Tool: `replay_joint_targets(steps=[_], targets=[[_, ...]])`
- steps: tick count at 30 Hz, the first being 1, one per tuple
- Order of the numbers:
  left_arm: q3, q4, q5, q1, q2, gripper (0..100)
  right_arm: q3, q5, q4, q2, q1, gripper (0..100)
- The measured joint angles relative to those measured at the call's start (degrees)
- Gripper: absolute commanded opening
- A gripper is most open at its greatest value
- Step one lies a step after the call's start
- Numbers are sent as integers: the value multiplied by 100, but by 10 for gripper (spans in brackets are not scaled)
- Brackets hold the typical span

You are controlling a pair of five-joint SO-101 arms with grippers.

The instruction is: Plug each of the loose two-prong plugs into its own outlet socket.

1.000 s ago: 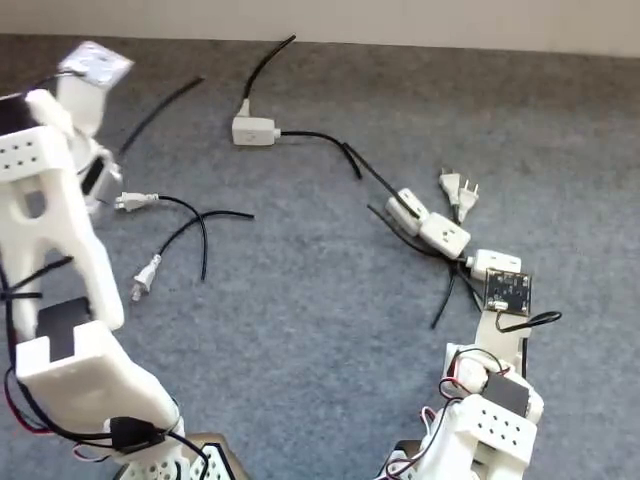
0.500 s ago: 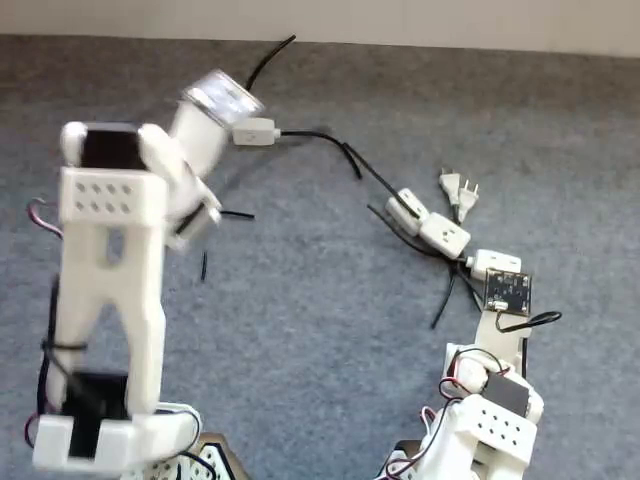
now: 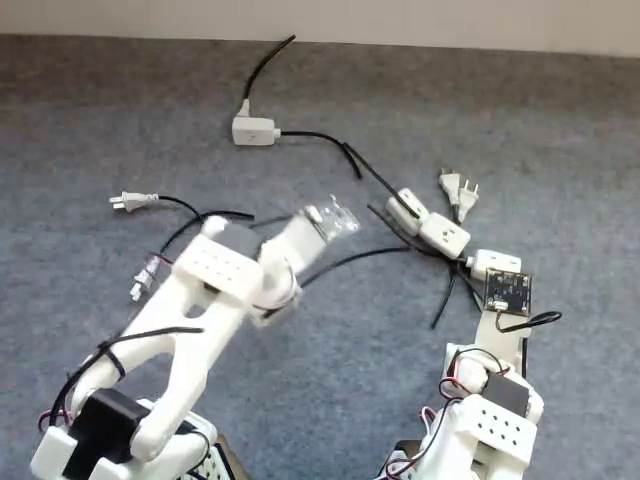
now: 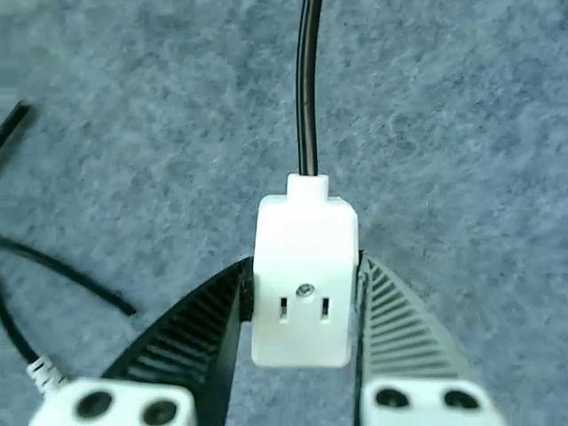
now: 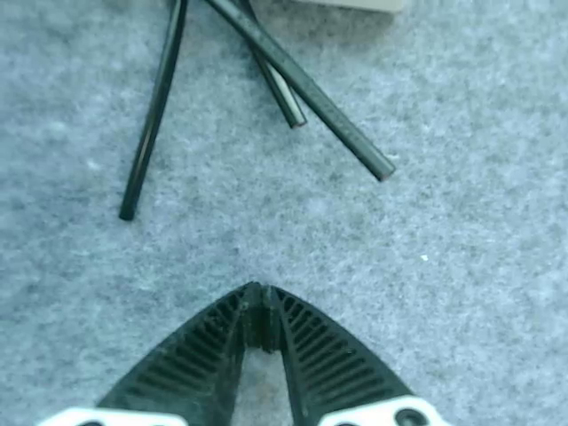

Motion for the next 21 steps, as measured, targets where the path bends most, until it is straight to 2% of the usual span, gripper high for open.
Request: replay_joint_targets(steps=[3, 6, 12, 17, 21], targets=[[440, -695, 9, 132, 0, 195, 0, 0, 0, 0, 0, 12], [695, -976, 9, 97, 0, 275, 0, 0, 0, 0, 0, 12], [686, -1037, -18, -273, -79, 277, 0, 0, 0, 0, 0, 12], [422, -897, -492, -607, -79, 277, 0, 0, 0, 0, 0, 12], [334, -844, -580, -879, -79, 277, 0, 0, 0, 0, 0, 12]])
